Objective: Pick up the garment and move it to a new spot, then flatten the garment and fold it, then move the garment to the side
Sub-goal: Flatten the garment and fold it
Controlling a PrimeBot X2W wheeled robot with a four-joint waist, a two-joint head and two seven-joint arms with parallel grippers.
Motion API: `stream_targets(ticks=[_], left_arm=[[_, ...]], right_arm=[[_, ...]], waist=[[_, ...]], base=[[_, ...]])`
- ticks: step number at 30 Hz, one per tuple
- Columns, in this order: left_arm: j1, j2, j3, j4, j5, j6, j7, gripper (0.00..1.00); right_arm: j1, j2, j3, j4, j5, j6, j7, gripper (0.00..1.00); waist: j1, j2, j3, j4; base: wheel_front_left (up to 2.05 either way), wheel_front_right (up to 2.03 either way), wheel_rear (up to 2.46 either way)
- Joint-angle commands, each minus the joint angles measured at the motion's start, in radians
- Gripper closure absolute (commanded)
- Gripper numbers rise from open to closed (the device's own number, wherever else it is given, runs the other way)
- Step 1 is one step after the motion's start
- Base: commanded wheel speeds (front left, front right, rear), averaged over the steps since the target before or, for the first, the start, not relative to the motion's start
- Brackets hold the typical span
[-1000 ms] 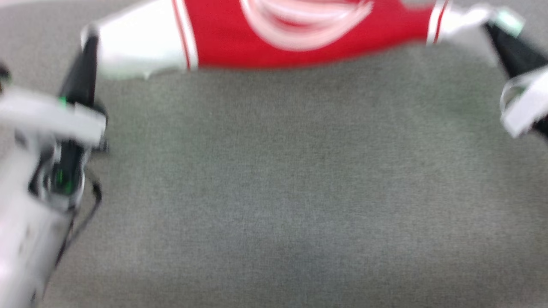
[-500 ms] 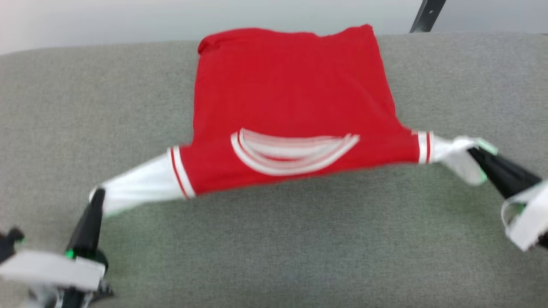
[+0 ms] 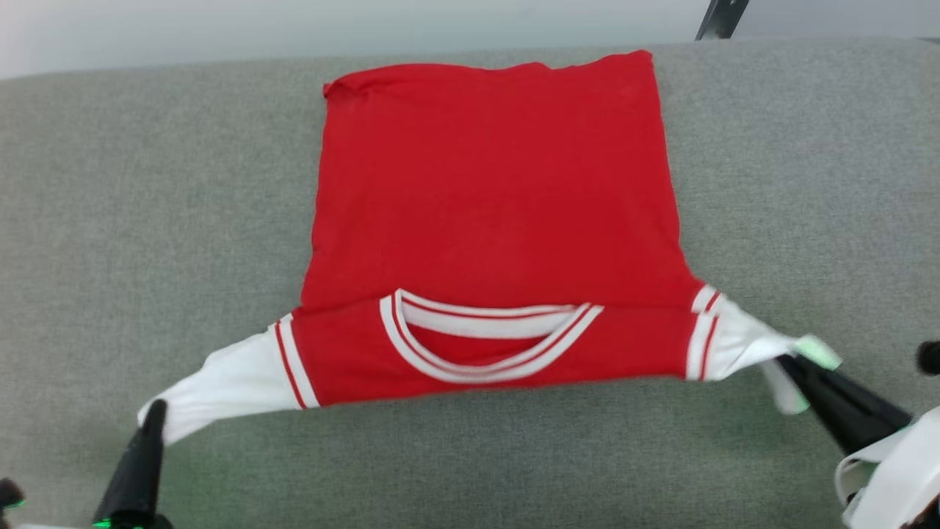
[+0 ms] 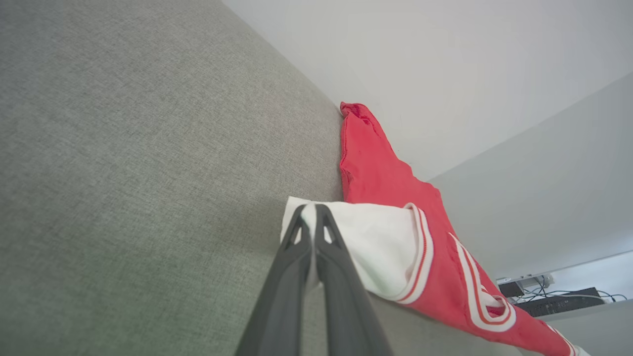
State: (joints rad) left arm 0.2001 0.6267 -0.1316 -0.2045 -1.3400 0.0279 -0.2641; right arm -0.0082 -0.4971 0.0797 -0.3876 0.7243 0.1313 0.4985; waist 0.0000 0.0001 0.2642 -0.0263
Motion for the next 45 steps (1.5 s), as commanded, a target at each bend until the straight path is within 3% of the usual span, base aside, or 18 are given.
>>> stream_targets(ticks=[1,6,18,31,32,33,34,38,45], left_arm=[[-0.012,0.003,-0.013,0.011,0.023,0.009,0.002,1.00],[-0.079,-0.012,-0.085,0.103,0.102,0.035,0.015,1.00],[-0.245,0.013,-0.277,0.316,0.362,0.119,0.088,1.00],[-0.310,-0.014,-0.353,0.394,0.412,0.144,0.157,1.00],[-0.310,-0.016,-0.355,0.394,0.412,0.144,0.155,1.00],[-0.309,-0.017,-0.356,0.391,0.415,0.144,0.148,1.00],[-0.308,-0.022,-0.355,0.387,0.415,0.144,0.140,1.00],[-0.294,-0.029,-0.362,0.363,0.425,0.152,0.132,1.00],[-0.304,-0.039,-0.378,0.290,0.446,0.172,0.133,1.00]], right_arm=[[0.010,0.019,-0.007,-0.013,-0.023,-0.001,0.025,1.00],[-0.010,0.052,0.045,0.014,-0.091,-0.001,0.113,1.00],[-0.086,0.029,0.151,0.189,-0.159,-0.001,0.093,1.00],[-0.137,0.023,0.262,0.341,-0.186,-0.001,0.055,1.00],[-0.141,0.021,0.262,0.342,-0.188,-0.002,0.046,0.78],[-0.147,0.023,0.254,0.341,-0.187,-0.002,0.039,0.48],[-0.155,0.029,0.236,0.335,-0.182,-0.002,0.023,0.00],[-0.166,0.036,0.143,0.253,-0.170,-0.001,0.018,0.00],[-0.224,-0.049,-0.016,0.036,-0.120,-0.001,0.215,0.00]], waist=[[0.0000,-0.0001,0.010,0.004],[0.0000,-0.0001,0.034,0.003],[0.0000,-0.0001,0.107,0.021],[0.0000,-0.0001,0.139,0.027],[0.0000,-0.0001,0.137,0.027],[0.0000,-0.0001,0.133,0.026],[0.0000,-0.0001,0.127,0.027],[0.0000,-0.0001,0.108,0.036],[0.0000,-0.0001,0.112,0.087]], base=[[0.00,0.00,0.00],[0.00,0.00,0.00],[0.00,0.00,0.00],[0.00,0.00,0.00],[0.00,0.00,0.00],[0.00,0.00,0.00],[0.00,0.00,0.00],[0.00,0.00,0.00],[0.00,0.00,0.00]])
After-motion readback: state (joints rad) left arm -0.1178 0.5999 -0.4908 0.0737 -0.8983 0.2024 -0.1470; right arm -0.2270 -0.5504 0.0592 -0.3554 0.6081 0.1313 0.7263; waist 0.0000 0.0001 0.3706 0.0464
